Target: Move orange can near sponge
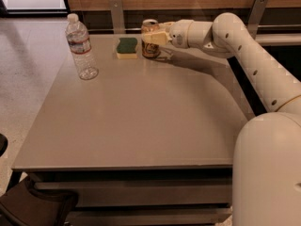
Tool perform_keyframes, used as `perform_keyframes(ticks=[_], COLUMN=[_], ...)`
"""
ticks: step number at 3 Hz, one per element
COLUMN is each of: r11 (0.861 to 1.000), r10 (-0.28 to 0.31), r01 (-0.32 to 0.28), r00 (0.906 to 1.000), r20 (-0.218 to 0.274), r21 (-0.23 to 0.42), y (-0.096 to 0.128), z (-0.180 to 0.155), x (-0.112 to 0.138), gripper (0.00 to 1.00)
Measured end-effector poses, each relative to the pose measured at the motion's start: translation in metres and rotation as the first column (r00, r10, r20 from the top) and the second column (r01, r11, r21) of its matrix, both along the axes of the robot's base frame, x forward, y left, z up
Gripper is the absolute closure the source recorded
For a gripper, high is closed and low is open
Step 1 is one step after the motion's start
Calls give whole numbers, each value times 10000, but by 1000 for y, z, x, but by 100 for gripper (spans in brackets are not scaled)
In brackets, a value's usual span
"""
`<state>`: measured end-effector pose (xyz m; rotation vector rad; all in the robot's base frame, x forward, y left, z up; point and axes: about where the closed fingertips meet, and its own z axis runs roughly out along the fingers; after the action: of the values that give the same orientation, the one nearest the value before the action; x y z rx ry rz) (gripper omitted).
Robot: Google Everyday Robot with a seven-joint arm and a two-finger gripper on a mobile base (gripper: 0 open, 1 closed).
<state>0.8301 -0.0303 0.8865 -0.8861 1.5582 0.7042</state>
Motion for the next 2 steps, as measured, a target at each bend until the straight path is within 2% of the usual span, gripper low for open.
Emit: perform_keyframes(ticks=[1, 2], r11=[10000, 9999], r10=[63, 101], r01=[-63, -101], r00=[10000, 9999], r20=[-20, -33], r21=[9, 15], y=[5, 8], z=[-1, -2], x=[0, 0], gripper=[54, 31])
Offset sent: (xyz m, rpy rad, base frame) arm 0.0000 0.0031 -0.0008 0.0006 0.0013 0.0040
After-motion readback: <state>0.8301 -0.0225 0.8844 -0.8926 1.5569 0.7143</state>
